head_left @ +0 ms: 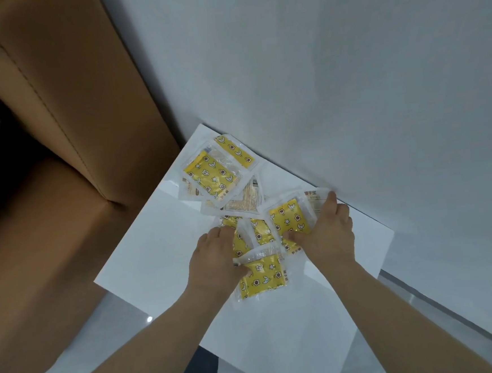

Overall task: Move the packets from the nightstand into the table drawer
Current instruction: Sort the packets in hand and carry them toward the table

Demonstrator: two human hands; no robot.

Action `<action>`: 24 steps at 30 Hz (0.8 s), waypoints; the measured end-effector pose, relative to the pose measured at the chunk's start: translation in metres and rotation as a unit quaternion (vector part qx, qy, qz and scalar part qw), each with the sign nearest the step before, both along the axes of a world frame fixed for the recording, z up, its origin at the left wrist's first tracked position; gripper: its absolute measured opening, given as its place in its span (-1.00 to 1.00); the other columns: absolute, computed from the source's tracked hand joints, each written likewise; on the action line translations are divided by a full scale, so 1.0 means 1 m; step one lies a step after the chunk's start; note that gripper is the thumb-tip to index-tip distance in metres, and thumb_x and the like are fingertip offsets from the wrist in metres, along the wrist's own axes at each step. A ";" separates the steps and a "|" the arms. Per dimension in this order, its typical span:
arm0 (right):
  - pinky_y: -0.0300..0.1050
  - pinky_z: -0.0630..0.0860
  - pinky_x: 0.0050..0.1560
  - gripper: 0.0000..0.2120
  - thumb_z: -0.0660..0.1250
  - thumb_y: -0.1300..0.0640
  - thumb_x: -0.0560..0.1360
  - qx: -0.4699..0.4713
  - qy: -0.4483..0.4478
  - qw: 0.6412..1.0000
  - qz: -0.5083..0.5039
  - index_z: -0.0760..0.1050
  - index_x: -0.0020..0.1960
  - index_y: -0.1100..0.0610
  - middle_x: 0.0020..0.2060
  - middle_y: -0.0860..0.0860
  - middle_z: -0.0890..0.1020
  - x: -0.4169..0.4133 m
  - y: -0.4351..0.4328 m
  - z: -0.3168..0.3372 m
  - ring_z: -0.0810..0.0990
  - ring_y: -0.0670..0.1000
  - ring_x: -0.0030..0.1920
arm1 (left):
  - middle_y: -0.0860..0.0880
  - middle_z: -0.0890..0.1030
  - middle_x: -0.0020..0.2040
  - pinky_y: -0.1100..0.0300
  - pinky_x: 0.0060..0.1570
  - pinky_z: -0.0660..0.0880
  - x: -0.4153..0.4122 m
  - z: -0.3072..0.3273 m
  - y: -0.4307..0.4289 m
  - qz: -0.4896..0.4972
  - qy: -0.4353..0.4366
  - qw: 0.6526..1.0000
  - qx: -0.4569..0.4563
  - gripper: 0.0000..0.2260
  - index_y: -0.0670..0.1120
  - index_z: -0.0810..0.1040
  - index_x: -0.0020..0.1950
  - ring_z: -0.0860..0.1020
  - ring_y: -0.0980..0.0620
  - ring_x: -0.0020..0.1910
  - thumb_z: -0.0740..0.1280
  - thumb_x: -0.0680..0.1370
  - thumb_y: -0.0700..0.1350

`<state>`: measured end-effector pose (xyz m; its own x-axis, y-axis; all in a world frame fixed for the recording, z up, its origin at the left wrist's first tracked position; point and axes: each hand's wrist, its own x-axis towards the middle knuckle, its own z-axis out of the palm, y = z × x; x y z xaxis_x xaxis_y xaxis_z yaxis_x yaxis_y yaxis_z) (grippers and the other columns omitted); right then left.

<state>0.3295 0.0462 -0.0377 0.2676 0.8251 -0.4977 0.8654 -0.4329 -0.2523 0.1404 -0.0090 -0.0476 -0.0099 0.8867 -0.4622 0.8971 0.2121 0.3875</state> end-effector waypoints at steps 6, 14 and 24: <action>0.07 0.52 0.10 0.02 0.62 0.04 0.20 -0.022 0.115 0.988 -0.105 0.07 0.44 0.17 0.15 0.12 0.47 0.003 -0.001 -0.006 0.52 0.19 0.16 | 0.06 0.47 -0.15 0.20 -0.24 0.34 0.001 0.006 0.005 0.047 -0.022 0.996 -0.074 -0.55 -0.05 0.39 0.06 0.48 0.02 -0.15 0.51 0.35 0.09; -0.20 0.42 -0.37 -0.49 0.51 0.23 0.32 -0.023 0.166 0.982 -0.084 0.25 0.09 0.11 -0.21 -0.06 0.51 0.020 -0.005 0.009 0.52 -0.02 -0.26 | 0.07 0.49 -0.22 0.20 -0.32 0.36 -0.008 0.012 0.012 0.045 -0.064 0.990 -0.120 -0.71 -0.03 0.42 -0.11 0.49 0.03 -0.19 0.49 0.35 0.00; -0.05 0.55 -0.20 -0.58 0.39 0.28 0.38 -0.019 0.151 0.987 -0.052 0.24 0.07 0.03 -0.26 -0.09 0.52 0.022 -0.016 0.017 0.55 0.02 -0.25 | -0.05 0.54 0.12 0.28 -0.26 0.43 -0.017 0.023 0.006 0.041 -0.139 0.969 -0.202 -0.84 -0.05 0.32 0.19 0.48 0.09 -0.13 0.16 0.61 -0.17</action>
<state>0.3511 0.0302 -0.0203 0.1836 0.7801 -0.5981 0.7036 -0.5292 -0.4742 0.1238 -0.0031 -0.0244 0.1023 0.6346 -0.7660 0.7432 0.4630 0.4829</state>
